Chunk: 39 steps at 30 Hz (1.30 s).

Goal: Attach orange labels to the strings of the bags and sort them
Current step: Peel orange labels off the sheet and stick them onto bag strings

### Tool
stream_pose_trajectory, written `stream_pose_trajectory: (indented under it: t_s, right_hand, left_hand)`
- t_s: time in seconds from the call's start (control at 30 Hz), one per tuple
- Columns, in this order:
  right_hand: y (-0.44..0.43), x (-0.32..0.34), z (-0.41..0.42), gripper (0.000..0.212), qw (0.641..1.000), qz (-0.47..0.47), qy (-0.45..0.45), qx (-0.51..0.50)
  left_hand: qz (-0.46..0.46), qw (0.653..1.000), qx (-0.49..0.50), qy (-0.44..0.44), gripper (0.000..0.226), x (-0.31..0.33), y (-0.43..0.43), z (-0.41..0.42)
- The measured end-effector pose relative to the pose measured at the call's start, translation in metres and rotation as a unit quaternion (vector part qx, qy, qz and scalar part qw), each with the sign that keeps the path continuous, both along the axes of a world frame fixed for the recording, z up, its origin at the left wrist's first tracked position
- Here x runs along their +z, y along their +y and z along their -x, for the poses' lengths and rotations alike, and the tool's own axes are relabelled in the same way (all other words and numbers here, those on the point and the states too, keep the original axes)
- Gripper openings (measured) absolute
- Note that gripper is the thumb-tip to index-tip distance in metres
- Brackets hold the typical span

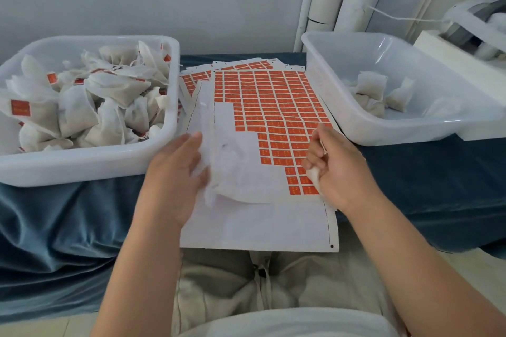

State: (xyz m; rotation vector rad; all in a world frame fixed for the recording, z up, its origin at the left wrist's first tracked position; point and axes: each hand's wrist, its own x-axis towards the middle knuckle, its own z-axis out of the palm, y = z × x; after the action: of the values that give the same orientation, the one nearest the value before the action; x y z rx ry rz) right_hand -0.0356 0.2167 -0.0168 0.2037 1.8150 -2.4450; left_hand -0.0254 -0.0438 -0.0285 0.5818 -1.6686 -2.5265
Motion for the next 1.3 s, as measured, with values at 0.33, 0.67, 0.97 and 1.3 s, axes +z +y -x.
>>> stream_pose_trajectory:
  t_s: [0.33,0.67,0.97,1.3]
  right_hand:
    - [-0.017,-0.018,-0.007,0.029,0.975,-0.210,0.067,-0.038]
    - [-0.026,-0.023,-0.013,0.018,0.950,-0.284,0.132,-0.020]
    - [-0.024,-0.020,-0.014,0.015,0.903,-0.371,0.218,-0.009]
    - [-0.018,-0.022,-0.011,0.024,0.818,-0.487,0.304,-0.026]
  left_hand:
    - [-0.021,0.976,-0.215,-0.004,0.042,-0.014,0.031,-0.008]
    - [-0.031,0.987,-0.141,0.069,0.032,-0.023,0.067,-0.021]
    - [0.013,0.989,-0.128,0.077,0.038,-0.028,0.064,-0.018]
    - [0.080,0.986,-0.119,0.084,0.031,-0.026,0.064,-0.020]
